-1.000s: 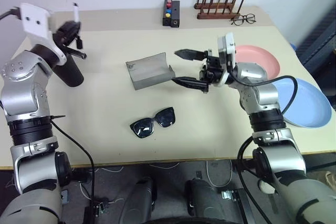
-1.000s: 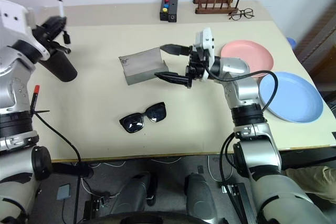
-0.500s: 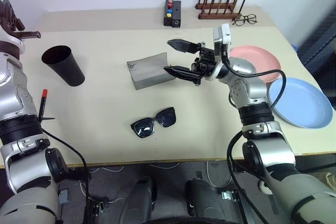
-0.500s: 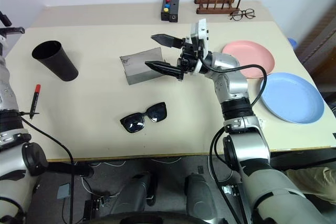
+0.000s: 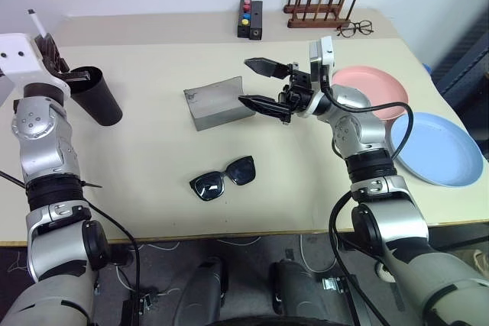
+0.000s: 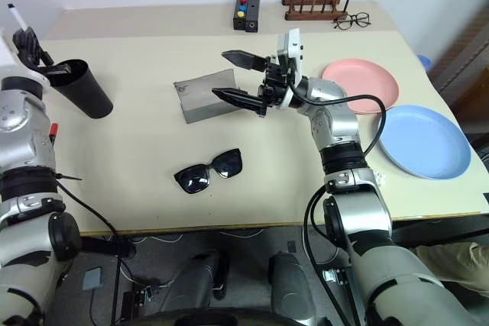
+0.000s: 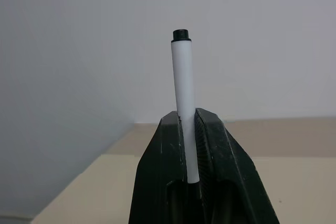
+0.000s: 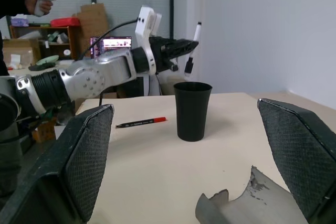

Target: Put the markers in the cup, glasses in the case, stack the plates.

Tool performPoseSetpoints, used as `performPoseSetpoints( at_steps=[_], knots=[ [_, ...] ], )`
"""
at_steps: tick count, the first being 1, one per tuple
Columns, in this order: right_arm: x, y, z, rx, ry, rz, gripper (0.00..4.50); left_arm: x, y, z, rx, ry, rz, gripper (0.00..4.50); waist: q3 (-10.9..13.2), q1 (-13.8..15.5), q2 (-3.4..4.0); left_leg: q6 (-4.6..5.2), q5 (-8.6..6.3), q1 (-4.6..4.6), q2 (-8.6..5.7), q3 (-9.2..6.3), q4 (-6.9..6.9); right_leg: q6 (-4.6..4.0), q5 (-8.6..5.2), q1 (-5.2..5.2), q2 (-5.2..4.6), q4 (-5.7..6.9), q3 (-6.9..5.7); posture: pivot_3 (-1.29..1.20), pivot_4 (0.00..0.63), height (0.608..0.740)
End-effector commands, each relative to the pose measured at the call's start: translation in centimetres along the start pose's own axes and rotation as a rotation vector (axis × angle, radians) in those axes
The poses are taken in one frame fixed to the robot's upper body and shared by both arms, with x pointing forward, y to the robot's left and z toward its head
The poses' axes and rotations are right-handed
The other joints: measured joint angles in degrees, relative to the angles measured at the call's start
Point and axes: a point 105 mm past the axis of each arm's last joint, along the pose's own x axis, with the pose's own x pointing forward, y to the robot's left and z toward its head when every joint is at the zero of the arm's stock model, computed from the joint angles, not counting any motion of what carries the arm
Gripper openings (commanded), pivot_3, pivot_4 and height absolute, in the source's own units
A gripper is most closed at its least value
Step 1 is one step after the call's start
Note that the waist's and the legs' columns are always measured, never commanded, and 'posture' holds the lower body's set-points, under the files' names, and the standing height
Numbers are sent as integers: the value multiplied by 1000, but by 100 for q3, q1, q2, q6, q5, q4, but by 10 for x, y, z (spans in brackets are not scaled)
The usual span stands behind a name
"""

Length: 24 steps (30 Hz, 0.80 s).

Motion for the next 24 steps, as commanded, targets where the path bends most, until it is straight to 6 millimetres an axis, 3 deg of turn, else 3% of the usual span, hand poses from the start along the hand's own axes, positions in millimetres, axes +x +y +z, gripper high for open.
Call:
performPoseSetpoints(
  at_steps=[1, 22, 24],
  knots=[
    [1, -4, 17, -49, -45, -9, 4500, 1, 2, 9, 12, -47, 7, 42, 0, 0, 0, 0, 0, 0, 0, 0, 0, 0, 0, 0, 0, 0, 0, 0, 150, 740],
    [-7, -5, 9, -53, -8, -38, 4500, -4, -13, -9, 21, -10, -38, 42, 0, 3, 0, 0, 0, 0, 0, 1, -1, 0, 0, 0, 0, 0, 0, 0, 150, 740],
    [-8, -5, 9, -54, -8, -40, 4500, -5, -14, -10, 25, -9, -50, 798, 0, 3, 0, 0, 0, 0, 0, 1, 0, 0, 0, 0, 0, 0, 0, 0, 150, 740]
  ],
)
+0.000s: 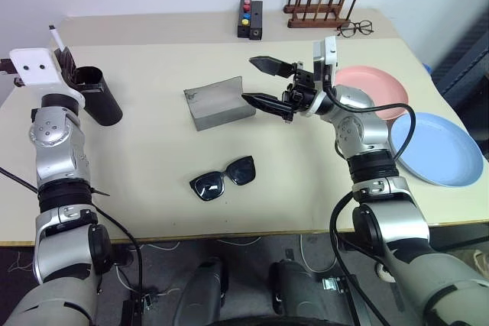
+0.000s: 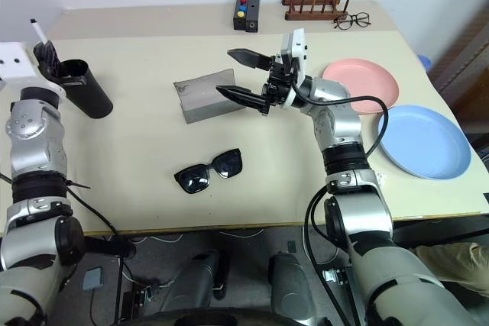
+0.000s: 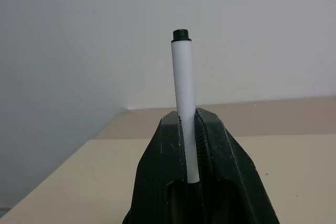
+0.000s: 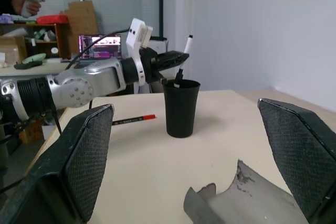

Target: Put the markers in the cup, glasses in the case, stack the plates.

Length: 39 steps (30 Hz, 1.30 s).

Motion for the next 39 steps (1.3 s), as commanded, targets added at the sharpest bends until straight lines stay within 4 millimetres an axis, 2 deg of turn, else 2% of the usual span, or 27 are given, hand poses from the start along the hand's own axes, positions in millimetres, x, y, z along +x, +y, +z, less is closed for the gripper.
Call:
performPoseSetpoints(
  at_steps=[1, 6, 8, 11, 14, 17, 20, 21, 23, 26, 29, 32, 39],
  knots=[
    [-2, -2, 11, -39, -25, -7, 4500, 1, 1, 9, 16, -40, -9, 1091, 0, -1, 0, 0, 0, 0, 0, 0, 0, 0, 0, 0, 0, 0, 0, 0, 150, 740],
    [-3, -4, 12, -40, -25, -12, 4500, 1, -1, 14, 33, -56, -28, 3570, 0, -3, 0, 0, 0, 0, 0, 0, 0, 0, 0, 0, 0, 0, 0, 0, 150, 740],
    [-4, -4, 12, -40, -24, -14, 4500, -1, -2, 24, 22, -90, -41, 4453, 0, -4, 0, 0, 0, 0, 0, 0, 0, 0, 0, 0, 0, 0, 0, 0, 150, 740],
    [-4, -5, 12, -41, -23, -16, 4500, -3, 1, 38, 1, -128, -56, 4453, 0, -5, 0, 0, 0, 0, 0, 0, -2, 0, 0, -1, -1, -1, 1, 0, 150, 740],
    [-3, -5, 11, -41, -23, -16, 4500, -5, 11, 54, -25, -150, -36, 4453, 0, -6, 0, -1, 0, 0, 1, 0, -2, 0, 0, 0, -1, -1, 1, 0, 150, 740],
    [-3, -5, 9, -40, -19, -15, 4500, -9, 40, 69, -117, -147, 68, 4453, 0, -20, 0, -1, 0, 0, 1, -1, -4, 0, 0, -2, -1, -1, 2, 0, 150, 740],
    [-4, -5, 6, -39, -9, -15, 4500, -20, 79, 72, -176, -85, 204, 4453, 0, -56, 0, -1, 0, 0, 3, 0, -9, 0, 0, -7, 0, 0, 3, 0, 150, 740],
    [-4, -5, 5, -39, -8, -15, 4500, -26, 93, 66, -181, -23, 251, 4453, 0, -70, 0, -1, 0, 0, 4, 3, -12, 0, 0, -10, 0, 1, 3, 0, 150, 740],
    [-5, -6, 4, -38, -6, -15, 4500, -50, 123, 39, -176, 185, 339, 4453, 0, -112, 1, -1, 0, 1, 4, 4, -17, 0, 0, -12, 0, 1, 4, 0, 150, 740],
    [-6, -6, 3, -37, -2, -14, 4500, -74, 136, 19, -191, 332, 366, 4453, -1, -152, -1, -1, 0, 3, 3, 7, -22, 0, 0, -12, -4, 2, 6, 0, 150, 740],
    [-6, -4, -1, -30, 14, 2, 4500, -100, 136, -10, -161, 549, 325, 4453, -4, -113, -8, -2, 0, 2, 4, 2, -14, -1, 0, -6, -3, -1, 3, 0, 150, 740],
    [-6, -2, -4, -25, 18, 11, 4500, -113, 131, -31, -58, 698, 246, 4453, -5, -66, -11, -4, -1, 3, 3, 1, -13, -2, 0, -5, -5, -2, 4, 0, 150, 740],
    [-6, -1, -3, -27, 21, 12, 4500, -113, 112, -57, 2, 825, 132, 4453, -5, -6, -11, -11, 1, 3, 2, 2, -17, -7, 2, -8, -23, -5, 4, 0, 150, 740]
  ],
)
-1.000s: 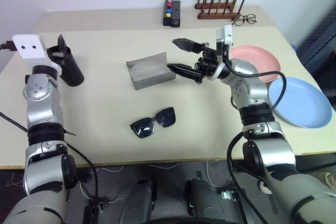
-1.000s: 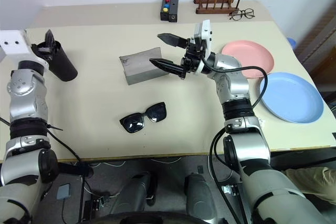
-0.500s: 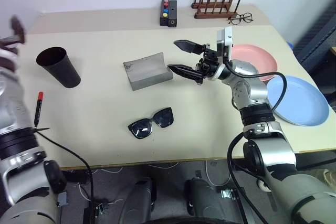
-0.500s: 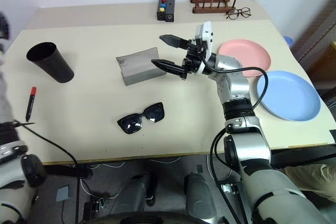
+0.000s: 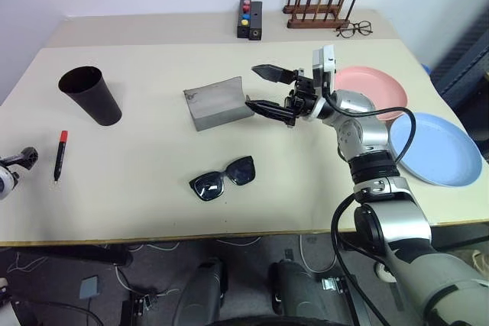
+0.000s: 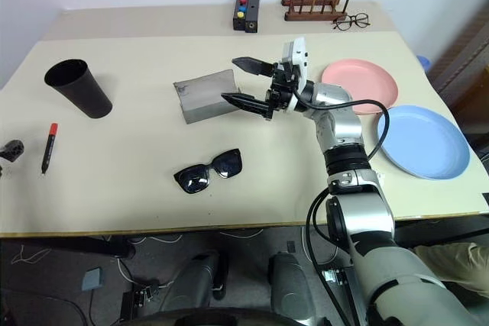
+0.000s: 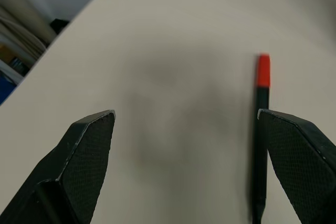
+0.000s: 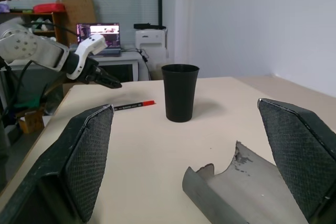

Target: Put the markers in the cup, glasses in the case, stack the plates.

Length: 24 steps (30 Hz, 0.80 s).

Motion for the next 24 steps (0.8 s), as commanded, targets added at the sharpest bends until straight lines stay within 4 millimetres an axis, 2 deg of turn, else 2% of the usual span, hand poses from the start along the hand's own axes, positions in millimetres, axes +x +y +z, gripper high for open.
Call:
performPoseSetpoints(
  at_steps=[1, 5, 11, 14, 20, 22, 24],
  knots=[
    [1, 1, 10, -35, -25, 8, 4500, 4, -7, 9, 56, 0, -26, 4453, 0, -2, 0, 0, 0, 0, 0, 0, -1, 0, 0, 0, 0, 0, 0, 0, 150, 740],
    [-1, 1, 11, -42, -19, 0, 4500, 20, -22, -2, 91, 71, -77, 4453, 0, -14, 0, -2, 1, 0, 0, 1, -3, 0, 0, -2, 0, 0, 0, 0, 150, 740],
    [-4, 1, 12, -48, -19, -14, 4500, 37, -26, -23, 89, 174, -85, 4453, -1, -20, 6, -5, 4, 0, 0, 4, -8, 0, 0, -6, 1, 3, 0, 0, 150, 740],
    [-6, 1, 13, -51, -18, -23, 4500, 38, -24, -27, 95, 190, -74, 3677, -4, -20, 10, -6, 5, 5, 0, 5, -7, 0, 0, -3, 1, 5, 0, 0, 150, 740],
    [-10, 2, 11, -47, -9, -34, 4500, 36, -23, -25, 71, 197, -64, 793, -4, -50, 10, -5, 5, 5, 1, 6, -10, 0, 0, -6, 1, 6, 0, 0, 150, 740],
    [-10, 3, 11, -46, -8, -34, 4500, 35, -22, -25, 61, 200, -63, 32, -4, -66, 11, -5, 5, 5, 3, 10, -13, 0, 0, -10, 0, 7, 1, 0, 150, 740],
    [-8, 2, 10, -44, -7, -33, 4500, 32, -21, -25, 35, 204, -63, 32, -4, -82, 11, -5, 5, 5, 3, 12, -13, 0, 0, -10, 0, 8, 1, 0, 150, 740]
  ],
)
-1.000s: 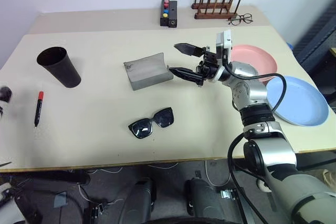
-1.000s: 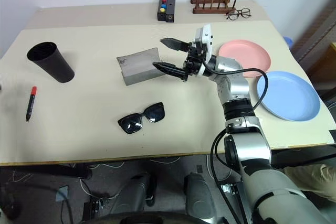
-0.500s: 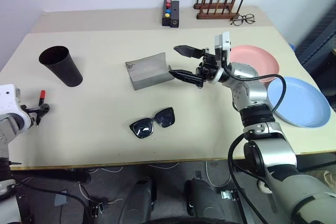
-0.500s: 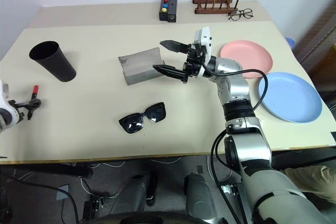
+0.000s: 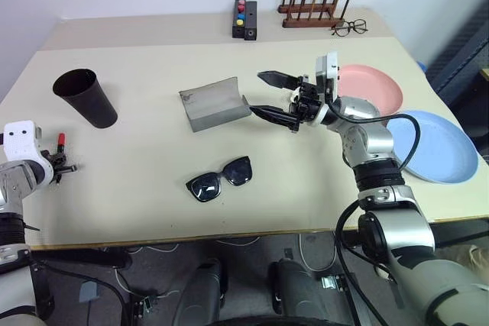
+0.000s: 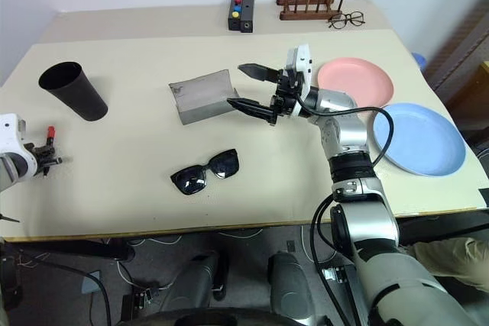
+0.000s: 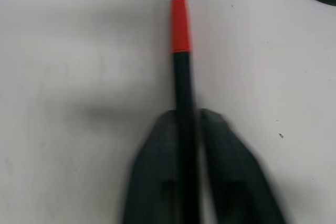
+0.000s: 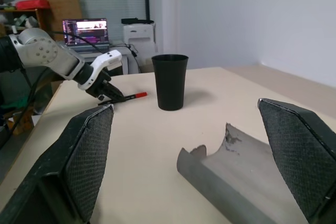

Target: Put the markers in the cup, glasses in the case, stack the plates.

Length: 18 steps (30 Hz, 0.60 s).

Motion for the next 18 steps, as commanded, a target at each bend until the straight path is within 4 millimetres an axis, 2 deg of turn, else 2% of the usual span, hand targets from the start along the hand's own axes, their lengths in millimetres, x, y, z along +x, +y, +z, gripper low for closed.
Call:
performPoseSetpoints(
  at_steps=[1, 3, 8, 11, 14, 18],
  knots=[
    [3, 0, 17, -59, -32, 13, 4500, -6, 12, -9, -40, 38, 42, 32, 0, -18, 0, 0, 0, 0, 0, 1, 0, 0, 0, 0, -1, 0, 0, 0, 150, 740],
    [4, -1, 17, -57, -32, 14, 4500, -10, 12, -9, -74, 32, 33, 32, 0, -46, 0, 1, 0, 0, -1, 5, 0, 0, 0, 0, -4, -1, 0, 0, 150, 740],
    [6, -2, 16, -57, -33, 16, 4500, -30, 11, 7, -233, -128, -51, 32, 0, -79, -1, 1, -1, -1, 0, 6, -1, 0, 0, -1, -8, -3, -1, 0, 150, 740],
    [6, -3, 16, -56, -34, 16, 4500, -47, 23, 26, -325, -344, -26, 32, 1, -70, -6, 1, -1, -2, 0, 7, 1, 0, 0, 0, -9, -5, 0, 0, 150, 740],
    [6, -3, 15, -56, -34, 17, 4500, -71, 49, 50, -325, -626, 172, 32, -1, -43, -10, 1, -1, -3, 0, 6, 4, 0, 1, 2, -10, -8, -2, 0, 150, 740],
    [6, -3, 15, -58, -34, 19, 4500, -89, 50, 72, -354, -812, 154, 32, -1, -14, -10, 0, -2, -3, -1, 10, 4, 0, 1, 3, -11, -10, -2, 0, 150, 740]
  ],
)
